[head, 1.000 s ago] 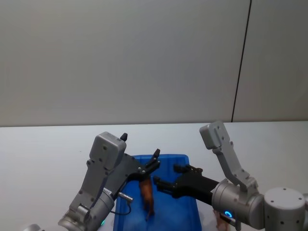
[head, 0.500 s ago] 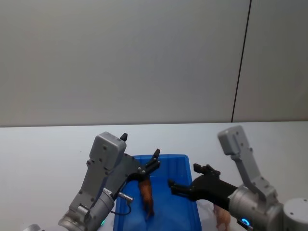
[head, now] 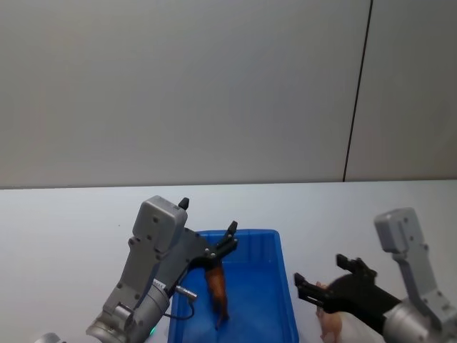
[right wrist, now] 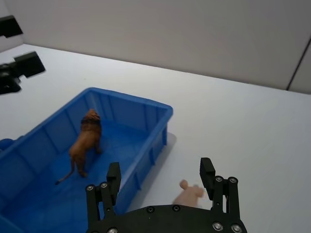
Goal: Pick up the two dolls from the table and place them into the box.
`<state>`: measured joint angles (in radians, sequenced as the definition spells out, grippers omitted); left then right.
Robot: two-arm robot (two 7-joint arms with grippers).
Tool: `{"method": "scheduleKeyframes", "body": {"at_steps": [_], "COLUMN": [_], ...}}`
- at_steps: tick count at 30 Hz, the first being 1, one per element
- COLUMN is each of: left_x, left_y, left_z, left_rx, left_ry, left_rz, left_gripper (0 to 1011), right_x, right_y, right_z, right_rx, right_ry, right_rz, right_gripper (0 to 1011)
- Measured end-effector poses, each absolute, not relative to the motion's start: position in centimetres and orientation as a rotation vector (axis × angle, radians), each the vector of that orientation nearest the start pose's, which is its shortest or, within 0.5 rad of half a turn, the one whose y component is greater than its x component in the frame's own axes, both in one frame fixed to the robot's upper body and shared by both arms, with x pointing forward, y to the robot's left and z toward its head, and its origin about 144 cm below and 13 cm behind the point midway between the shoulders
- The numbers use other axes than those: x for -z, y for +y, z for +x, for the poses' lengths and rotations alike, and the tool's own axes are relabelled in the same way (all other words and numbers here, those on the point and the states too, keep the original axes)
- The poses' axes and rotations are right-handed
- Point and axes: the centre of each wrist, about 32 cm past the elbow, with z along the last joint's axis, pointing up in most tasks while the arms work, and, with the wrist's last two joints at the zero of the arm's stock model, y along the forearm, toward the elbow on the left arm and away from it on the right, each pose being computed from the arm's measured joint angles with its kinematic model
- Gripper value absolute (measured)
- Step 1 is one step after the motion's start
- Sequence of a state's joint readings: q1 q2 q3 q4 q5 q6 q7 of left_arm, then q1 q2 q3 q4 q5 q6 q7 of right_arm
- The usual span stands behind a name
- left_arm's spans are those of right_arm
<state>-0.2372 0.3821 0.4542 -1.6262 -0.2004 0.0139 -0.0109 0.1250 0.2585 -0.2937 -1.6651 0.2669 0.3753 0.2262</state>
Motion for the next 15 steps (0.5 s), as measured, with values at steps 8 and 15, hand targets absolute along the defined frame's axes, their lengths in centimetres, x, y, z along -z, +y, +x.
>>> {"method": "scheduleKeyframes", "body": {"at_steps": [8,15], "left_x": [-120.4,-120.4], "left_y": [19.8,19.8], "left_z": [49.2,49.2], "left_rx": [-1.124,-1.124], "left_ry": [-0.268,-0.268], "left_rz": [0.061,0.061], "left_gripper": [1002,1002], "right_x": [-118.5,-117.7], "right_y": [-21.7,-22.2], "right_z": [46.3,45.7], "right_rx": [1.087,1.096], "right_ry": [0.189,0.235], "right_rz": [-0.225,-0.255], "right_gripper": [1001,1001]}}
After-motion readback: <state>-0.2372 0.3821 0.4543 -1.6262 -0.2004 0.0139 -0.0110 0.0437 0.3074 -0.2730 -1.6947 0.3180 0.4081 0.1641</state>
